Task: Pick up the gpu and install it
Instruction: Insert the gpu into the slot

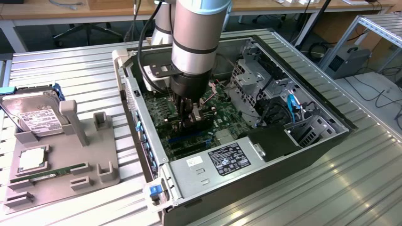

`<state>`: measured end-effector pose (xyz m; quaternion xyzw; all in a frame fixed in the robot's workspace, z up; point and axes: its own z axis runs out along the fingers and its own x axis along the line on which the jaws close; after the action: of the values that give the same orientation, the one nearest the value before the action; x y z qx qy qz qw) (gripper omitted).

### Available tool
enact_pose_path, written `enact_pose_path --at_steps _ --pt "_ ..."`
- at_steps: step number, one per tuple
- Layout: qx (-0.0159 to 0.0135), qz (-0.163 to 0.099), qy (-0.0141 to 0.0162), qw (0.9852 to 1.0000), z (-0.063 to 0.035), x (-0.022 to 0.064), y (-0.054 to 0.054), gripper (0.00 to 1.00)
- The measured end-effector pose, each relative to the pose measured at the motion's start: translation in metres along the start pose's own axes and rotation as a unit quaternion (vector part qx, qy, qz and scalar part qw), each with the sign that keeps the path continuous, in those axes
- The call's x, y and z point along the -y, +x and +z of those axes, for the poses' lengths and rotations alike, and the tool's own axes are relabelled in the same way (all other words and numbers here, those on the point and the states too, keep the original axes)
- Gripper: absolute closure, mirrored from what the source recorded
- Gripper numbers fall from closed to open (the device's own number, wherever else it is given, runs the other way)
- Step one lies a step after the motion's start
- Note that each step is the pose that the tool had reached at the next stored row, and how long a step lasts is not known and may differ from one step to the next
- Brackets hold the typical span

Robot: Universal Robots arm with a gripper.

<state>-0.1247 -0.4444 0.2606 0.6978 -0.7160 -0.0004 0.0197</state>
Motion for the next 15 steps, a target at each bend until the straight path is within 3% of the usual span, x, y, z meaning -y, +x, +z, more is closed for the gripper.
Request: enact_pose_path --at_steps 3,15 --pt "0.0011 0.0 0.0001 1.0 0.0002 0.0 0.0001 0.73" --pt "0.0012 0.0 0.0001 1.0 0.0018 0.0 0.0009 0.73"
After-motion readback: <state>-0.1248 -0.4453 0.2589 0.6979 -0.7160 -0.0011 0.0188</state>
